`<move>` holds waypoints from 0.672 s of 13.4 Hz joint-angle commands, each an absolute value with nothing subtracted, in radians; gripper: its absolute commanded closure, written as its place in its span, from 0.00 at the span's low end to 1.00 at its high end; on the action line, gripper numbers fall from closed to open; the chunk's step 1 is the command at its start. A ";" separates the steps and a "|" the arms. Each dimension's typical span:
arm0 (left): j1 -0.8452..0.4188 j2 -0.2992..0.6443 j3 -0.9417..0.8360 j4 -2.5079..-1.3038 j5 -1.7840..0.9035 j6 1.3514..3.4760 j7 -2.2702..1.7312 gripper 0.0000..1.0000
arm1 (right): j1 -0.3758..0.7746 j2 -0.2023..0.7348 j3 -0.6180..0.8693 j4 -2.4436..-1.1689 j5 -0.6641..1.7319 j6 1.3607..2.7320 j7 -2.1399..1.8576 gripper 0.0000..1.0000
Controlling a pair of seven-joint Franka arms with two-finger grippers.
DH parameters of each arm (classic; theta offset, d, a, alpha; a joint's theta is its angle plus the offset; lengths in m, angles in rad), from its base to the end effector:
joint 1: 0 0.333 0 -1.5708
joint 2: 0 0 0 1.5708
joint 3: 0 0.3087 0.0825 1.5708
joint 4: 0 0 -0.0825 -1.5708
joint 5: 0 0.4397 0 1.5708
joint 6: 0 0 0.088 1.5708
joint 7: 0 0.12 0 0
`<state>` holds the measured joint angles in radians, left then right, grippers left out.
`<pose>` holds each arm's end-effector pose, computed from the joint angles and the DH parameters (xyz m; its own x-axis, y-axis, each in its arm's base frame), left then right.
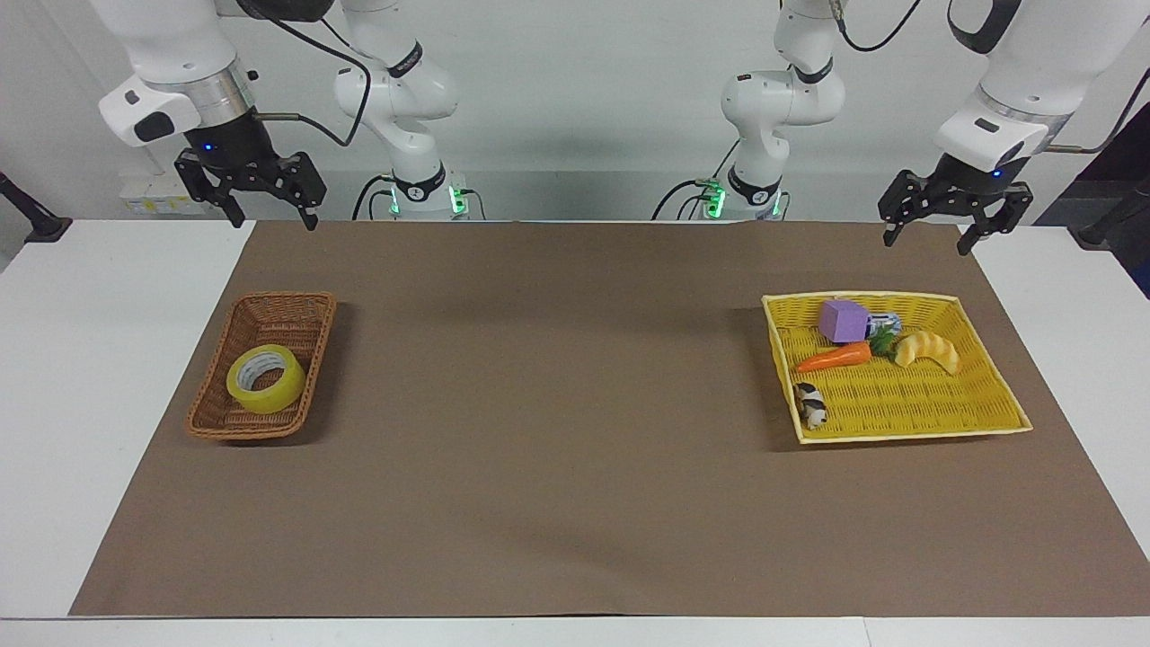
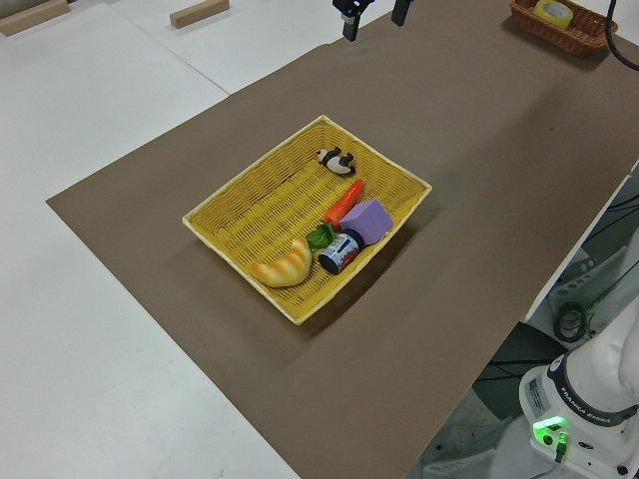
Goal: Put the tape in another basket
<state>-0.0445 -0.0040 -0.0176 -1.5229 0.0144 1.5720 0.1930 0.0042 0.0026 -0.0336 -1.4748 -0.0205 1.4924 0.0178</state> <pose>0.6093 -0.0362 0.6321 0.9664 -0.2523 0.0493 -0.2513 -0.9676 -0.0244 0.6028 -0.0203 0.6460 0.9987 -0.0488 0.0154 -0.0491 -0.9986 0.0202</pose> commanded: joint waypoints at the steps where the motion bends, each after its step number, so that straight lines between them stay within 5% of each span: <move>1: -0.032 -0.021 -0.026 -1.543 0.014 1.583 0.187 0.00 | -0.002 -0.043 -0.048 -1.529 0.006 1.490 0.003 0.00; 9: -0.032 -0.021 -0.026 -1.543 0.014 1.583 0.187 0.00 | -0.003 -0.052 -0.046 -1.542 0.006 1.466 -0.041 0.00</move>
<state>-0.0445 -0.0040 -0.0176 -1.5229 0.0144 1.5720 0.1930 0.0064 -0.0264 -0.0436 -1.5118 -0.0201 1.4699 -0.0116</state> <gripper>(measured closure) 0.000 0.000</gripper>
